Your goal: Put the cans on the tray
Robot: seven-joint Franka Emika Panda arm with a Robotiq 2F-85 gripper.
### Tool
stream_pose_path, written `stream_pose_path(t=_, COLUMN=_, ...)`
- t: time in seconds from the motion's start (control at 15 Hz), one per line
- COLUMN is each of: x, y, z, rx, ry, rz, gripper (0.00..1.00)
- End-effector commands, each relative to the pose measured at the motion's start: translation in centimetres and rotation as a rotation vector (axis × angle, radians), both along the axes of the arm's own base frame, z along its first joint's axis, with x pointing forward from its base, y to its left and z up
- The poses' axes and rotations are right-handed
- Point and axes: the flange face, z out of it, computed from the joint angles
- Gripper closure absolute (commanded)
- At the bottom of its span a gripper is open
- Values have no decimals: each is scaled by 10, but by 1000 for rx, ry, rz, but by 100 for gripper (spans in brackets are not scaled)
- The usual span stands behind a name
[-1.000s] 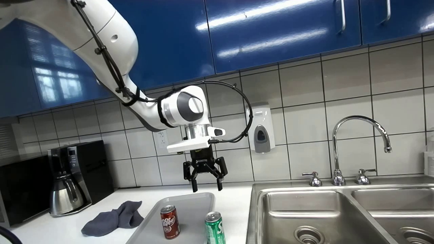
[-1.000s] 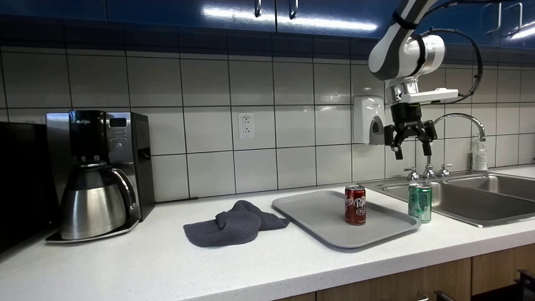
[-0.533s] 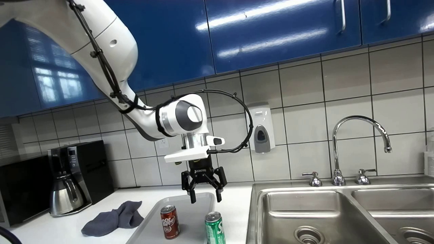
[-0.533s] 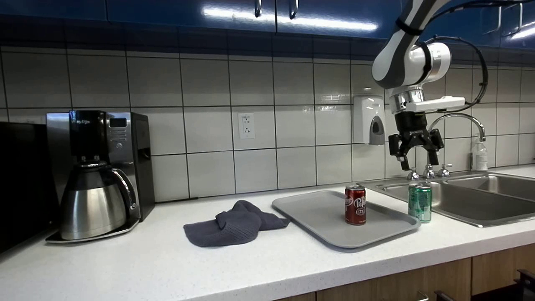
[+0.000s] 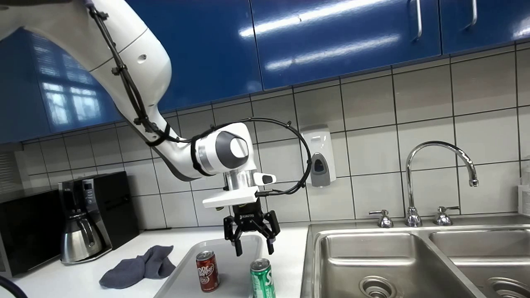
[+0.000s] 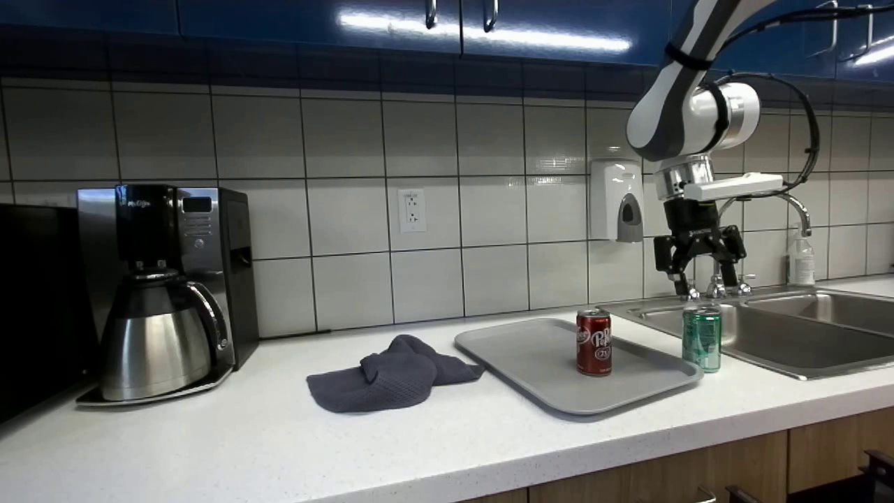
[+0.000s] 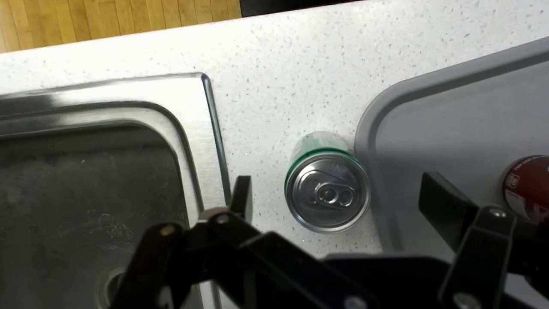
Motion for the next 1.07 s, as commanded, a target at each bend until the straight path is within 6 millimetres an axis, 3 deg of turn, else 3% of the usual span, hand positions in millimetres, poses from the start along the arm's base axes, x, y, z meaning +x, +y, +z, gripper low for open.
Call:
stream_pose_path(t=0.0, x=3, y=-6, z=-14, rx=-16, ry=-8, rz=0, gripper=0)
stream_pose_path(t=0.53, x=14, y=-10, z=-52, rx=-25, ry=10, rz=-9, gripper=0)
stream_pose_path(t=1.0, x=21, y=-11, z=-64, rx=-22, ry=15, rz=-8, gripper=0)
